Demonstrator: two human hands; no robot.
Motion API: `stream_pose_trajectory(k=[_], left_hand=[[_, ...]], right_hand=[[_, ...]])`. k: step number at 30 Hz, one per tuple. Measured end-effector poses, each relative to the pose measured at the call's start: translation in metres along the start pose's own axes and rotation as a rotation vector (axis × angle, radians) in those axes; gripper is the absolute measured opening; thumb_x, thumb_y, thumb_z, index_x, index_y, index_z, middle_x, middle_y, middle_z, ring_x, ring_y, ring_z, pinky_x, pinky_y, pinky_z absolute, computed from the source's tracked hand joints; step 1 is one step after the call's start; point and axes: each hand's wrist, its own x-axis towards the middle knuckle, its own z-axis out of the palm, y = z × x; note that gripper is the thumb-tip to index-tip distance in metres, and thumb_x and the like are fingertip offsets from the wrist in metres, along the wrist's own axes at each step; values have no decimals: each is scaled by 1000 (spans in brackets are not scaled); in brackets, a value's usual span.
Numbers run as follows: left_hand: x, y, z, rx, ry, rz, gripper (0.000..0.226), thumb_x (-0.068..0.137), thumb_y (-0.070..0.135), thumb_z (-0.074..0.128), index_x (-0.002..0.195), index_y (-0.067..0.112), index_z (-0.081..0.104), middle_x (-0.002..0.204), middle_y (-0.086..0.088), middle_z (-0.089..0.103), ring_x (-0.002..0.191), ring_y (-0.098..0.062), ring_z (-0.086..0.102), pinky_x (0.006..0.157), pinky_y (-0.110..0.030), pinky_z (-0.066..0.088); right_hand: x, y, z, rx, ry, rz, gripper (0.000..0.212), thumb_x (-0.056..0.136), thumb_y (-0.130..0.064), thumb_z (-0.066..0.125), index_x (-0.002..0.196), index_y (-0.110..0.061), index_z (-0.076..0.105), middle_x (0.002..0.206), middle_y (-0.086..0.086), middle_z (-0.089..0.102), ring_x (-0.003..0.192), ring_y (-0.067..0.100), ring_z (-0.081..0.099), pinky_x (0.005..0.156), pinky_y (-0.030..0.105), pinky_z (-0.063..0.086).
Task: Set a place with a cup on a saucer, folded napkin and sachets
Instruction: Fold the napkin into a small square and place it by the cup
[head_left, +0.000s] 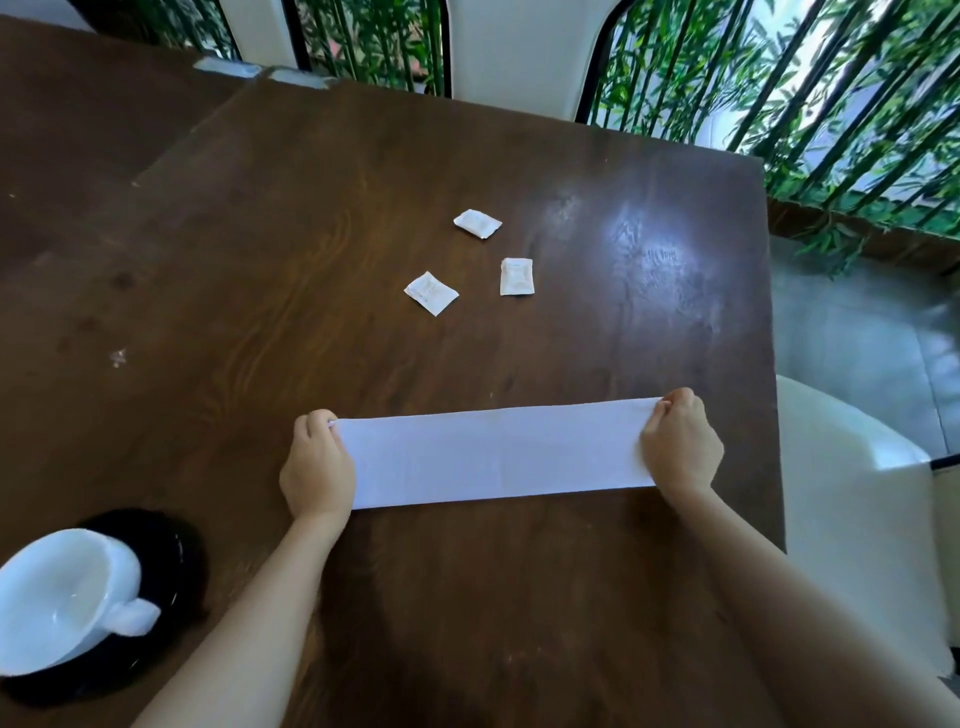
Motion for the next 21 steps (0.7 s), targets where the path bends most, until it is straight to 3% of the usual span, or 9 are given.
stream_pose_trajectory(k=[6,9,14,21], left_hand=[[-2,0,4,109,18,-3,15,94,7,41,101,7,54,104,-15,54,82,-34,57,55,-37,37],[-3,0,5,122,21,-26,16,94,6,43,102,5,56,104,-16,54,86,-35,56,55,-38,38],[-6,1,6,105,89,2,13,89,0,51,97,0,61,95,-22,56,87,-42,53,69,-49,42],[-5,-6,7,88,130,-16,17,88,1,52,103,1,61,101,-23,56,94,-43,51,78,-50,38]], right_hand=[[-3,-1,7,-119,1,-25,18,95,-15,35,95,-1,47,101,18,55,64,43,59,55,32,36],[-2,0,7,-107,19,-33,19,95,-13,35,93,0,49,98,19,55,75,42,58,56,34,36],[2,0,5,-157,48,-101,21,94,-12,39,93,2,54,97,21,57,91,39,52,78,47,37],[2,0,6,-141,55,-52,23,94,-14,40,108,-3,55,110,19,55,101,38,46,87,48,34]])
